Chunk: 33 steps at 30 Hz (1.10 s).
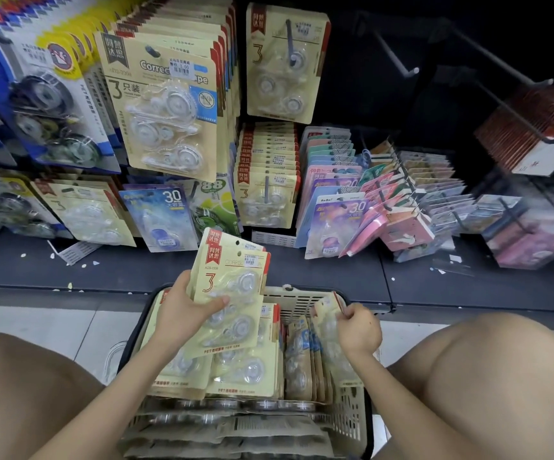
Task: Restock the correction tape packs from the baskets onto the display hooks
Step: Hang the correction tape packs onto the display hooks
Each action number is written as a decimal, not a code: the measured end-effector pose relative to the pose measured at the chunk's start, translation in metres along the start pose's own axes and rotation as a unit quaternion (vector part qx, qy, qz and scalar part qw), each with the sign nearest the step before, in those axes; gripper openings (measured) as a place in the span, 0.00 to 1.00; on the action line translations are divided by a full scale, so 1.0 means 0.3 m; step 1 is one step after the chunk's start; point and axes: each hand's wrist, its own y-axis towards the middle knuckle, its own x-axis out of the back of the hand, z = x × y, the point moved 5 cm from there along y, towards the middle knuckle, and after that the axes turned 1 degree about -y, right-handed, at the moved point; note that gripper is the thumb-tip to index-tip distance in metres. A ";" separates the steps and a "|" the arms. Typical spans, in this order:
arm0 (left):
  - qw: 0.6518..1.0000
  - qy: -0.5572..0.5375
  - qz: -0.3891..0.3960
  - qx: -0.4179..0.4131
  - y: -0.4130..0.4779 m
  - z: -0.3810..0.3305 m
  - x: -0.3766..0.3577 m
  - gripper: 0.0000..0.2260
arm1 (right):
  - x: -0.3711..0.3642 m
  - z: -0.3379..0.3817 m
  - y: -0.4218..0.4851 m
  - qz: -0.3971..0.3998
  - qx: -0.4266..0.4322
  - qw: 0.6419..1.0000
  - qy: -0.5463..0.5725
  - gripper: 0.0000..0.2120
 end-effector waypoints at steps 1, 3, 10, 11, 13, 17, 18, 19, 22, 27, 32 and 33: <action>1.000 0.006 0.001 -0.008 -0.002 -0.014 0.004 0.19 | 0.017 0.022 -0.009 0.000 0.001 0.999 0.038 0.07; 0.999 0.019 0.002 -0.027 -0.008 -0.051 0.020 0.18 | 0.060 0.077 -0.021 0.004 0.019 0.991 0.129 0.11; 0.993 0.032 -0.010 -0.110 -0.056 -0.260 0.131 0.23 | 0.361 0.328 -0.044 -0.002 0.157 0.892 0.423 0.13; 0.992 0.024 -0.018 -0.121 -0.064 -0.300 0.153 0.23 | 0.407 0.359 -0.040 -0.003 0.161 0.875 0.456 0.10; 0.989 0.007 -0.034 -0.144 -0.074 -0.380 0.197 0.23 | 0.495 0.428 -0.033 -0.004 0.178 0.849 0.497 0.08; 0.973 -0.062 -0.083 -0.204 -0.090 -0.542 0.285 0.22 | 0.654 0.570 -0.029 -0.038 0.229 0.820 0.523 0.08; 0.967 -0.080 -0.101 -0.219 -0.093 -0.576 0.308 0.22 | 0.688 0.607 -0.028 -0.047 0.242 0.812 0.529 0.07; 0.960 -0.096 -0.121 -0.232 -0.095 -0.608 0.333 0.21 | 0.721 0.643 -0.028 -0.056 0.254 0.802 0.537 0.07; 0.939 -0.139 -0.175 -0.262 -0.087 -0.691 0.405 0.21 | 0.788 0.738 -0.014 -0.062 0.268 0.782 0.560 0.08; 0.917 -0.178 -0.200 -0.296 -0.065 -0.812 0.484 0.21 | 0.794 0.822 0.027 -0.043 0.244 0.795 0.554 0.06; 0.915 -0.181 -0.200 -0.300 -0.036 -0.862 0.506 0.22 | 0.771 0.851 0.045 -0.003 0.232 0.793 0.563 0.04; 0.915 -0.182 -0.200 -0.298 -0.032 -0.865 0.505 0.22 | 0.765 0.852 0.046 0.000 0.230 0.794 0.563 0.05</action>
